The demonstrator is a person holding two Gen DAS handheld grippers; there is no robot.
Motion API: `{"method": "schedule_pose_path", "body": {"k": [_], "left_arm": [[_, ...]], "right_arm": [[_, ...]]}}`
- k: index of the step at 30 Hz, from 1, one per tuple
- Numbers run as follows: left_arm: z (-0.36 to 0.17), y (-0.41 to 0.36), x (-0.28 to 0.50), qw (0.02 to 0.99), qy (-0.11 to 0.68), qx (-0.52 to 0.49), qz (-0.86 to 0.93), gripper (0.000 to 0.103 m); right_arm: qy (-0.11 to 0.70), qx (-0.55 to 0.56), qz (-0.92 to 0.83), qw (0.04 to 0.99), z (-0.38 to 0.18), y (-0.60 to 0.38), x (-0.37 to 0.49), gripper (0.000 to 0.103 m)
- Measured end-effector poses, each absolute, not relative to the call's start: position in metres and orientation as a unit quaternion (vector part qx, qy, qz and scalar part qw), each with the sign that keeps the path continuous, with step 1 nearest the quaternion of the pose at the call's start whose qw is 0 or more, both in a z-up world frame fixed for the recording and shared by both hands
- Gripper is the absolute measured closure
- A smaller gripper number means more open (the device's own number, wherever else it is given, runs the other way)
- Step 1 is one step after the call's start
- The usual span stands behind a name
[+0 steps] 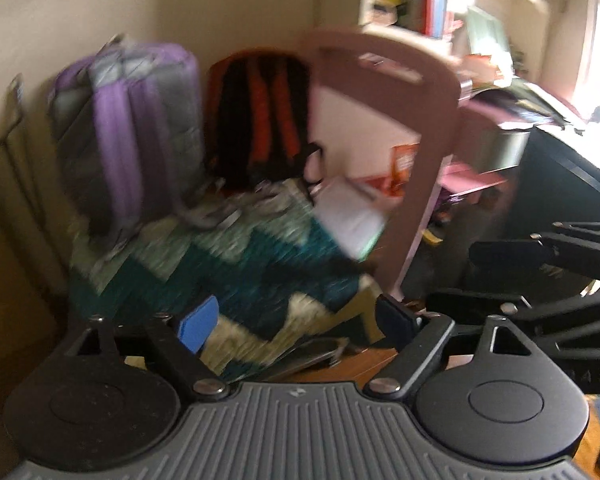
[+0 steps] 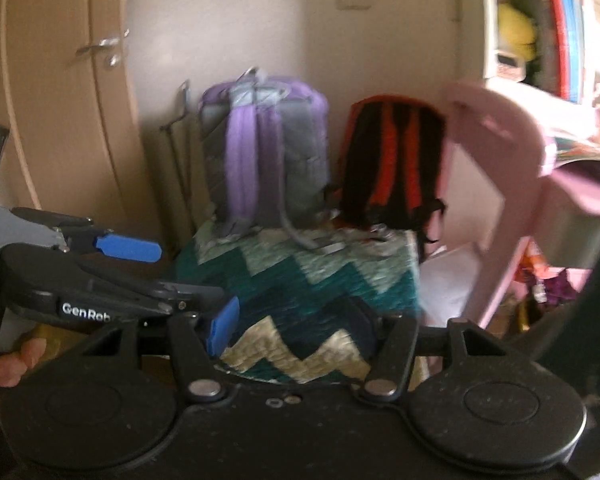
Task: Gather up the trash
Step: 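Swing both tools back and lower them under the quilted chair, then grasp the white tissue with left while right grasps the clear printed wrapper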
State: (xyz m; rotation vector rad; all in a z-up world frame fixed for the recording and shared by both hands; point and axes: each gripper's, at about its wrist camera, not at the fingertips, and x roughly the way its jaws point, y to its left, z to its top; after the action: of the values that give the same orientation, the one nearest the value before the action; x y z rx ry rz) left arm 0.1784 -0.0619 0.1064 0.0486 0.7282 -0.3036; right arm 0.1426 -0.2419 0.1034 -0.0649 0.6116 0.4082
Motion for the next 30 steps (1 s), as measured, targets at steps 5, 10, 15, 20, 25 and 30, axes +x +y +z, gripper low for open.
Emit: {"method": "schedule_pose_path", "body": {"k": [5, 10, 15, 20, 25, 30], "left_arm": [[0.056, -0.015, 0.194, 0.917, 0.38, 0.0, -0.119, 0.006], [0.002, 0.024, 0.216, 0.907, 0.41, -0.013, -0.093, 0.005], [-0.058, 0.058, 0.237, 0.894, 0.442, -0.012, -0.069, 0.005], [-0.122, 0.077, 0.251, 0.875, 0.48, -0.006, -0.054, 0.005], [-0.19, 0.078, 0.262, 0.846, 0.531, 0.002, -0.038, 0.005], [-0.251, 0.066, 0.277, 0.824, 0.565, 0.021, -0.034, 0.005]], "right_arm": [[0.333, -0.057, 0.229, 0.913, 0.055, -0.201, 0.163, 0.044], [0.378, -0.055, 0.248, 0.89, 0.0, -0.17, 0.189, 0.044], [0.419, -0.046, 0.245, 0.873, -0.062, -0.148, 0.217, 0.044], [0.455, -0.042, 0.24, 0.856, -0.129, -0.132, 0.242, 0.044], [0.495, -0.04, 0.219, 0.84, -0.2, -0.124, 0.266, 0.044], [0.521, -0.05, 0.199, 0.828, -0.264, -0.124, 0.291, 0.044]]}}
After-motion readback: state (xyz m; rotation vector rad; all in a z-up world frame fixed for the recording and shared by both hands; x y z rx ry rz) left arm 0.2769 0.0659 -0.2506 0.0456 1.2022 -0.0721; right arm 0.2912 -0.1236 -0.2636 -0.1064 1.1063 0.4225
